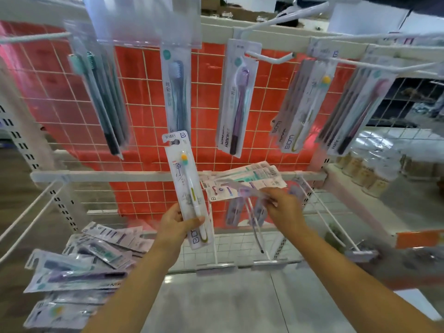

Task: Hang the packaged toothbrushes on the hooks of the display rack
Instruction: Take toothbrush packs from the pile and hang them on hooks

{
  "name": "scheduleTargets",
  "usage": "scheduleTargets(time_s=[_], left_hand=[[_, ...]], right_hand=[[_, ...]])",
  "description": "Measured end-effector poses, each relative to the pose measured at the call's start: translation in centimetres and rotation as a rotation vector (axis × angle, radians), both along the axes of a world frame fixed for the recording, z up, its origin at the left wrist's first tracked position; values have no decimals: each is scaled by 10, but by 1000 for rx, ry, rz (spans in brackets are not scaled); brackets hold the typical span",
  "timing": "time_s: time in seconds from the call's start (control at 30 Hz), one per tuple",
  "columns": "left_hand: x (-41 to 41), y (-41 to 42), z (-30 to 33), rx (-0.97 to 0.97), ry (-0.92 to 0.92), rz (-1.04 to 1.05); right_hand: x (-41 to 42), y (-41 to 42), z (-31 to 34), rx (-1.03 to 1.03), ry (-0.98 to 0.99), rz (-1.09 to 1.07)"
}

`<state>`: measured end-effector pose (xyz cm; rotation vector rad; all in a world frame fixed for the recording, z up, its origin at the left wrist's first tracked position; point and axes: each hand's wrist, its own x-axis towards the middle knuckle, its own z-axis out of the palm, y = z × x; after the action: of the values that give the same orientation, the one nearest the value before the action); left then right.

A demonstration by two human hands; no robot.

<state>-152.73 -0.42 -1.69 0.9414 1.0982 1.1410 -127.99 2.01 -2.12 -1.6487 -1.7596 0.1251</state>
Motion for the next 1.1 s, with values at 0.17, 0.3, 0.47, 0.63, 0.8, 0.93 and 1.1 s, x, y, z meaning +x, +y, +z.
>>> scheduleTargets(time_s=[0.17, 0.3, 0.47, 0.63, 0.8, 0.93, 1.1], left_hand=[[3, -3, 9, 44, 58, -126], [2, -5, 13, 66, 71, -179], [-5, -10, 13, 103, 84, -202], [-12, -16, 12, 88, 83, -185], [-23, -22, 6, 51, 68, -163], [-29, -26, 3, 30, 40, -151], [-24, -31, 3, 44, 32, -187]], right_hand=[[-33, -20, 50, -117, 621, 64], [-53, -46, 56, -283, 1006, 150], [-61, -47, 54, -301, 1055, 166], [-66, -46, 49, -357, 1083, 143], [-71, -47, 37, -417, 1112, 124], [-74, -49, 32, -439, 1097, 129], [-75, -55, 31, -435, 1092, 147]])
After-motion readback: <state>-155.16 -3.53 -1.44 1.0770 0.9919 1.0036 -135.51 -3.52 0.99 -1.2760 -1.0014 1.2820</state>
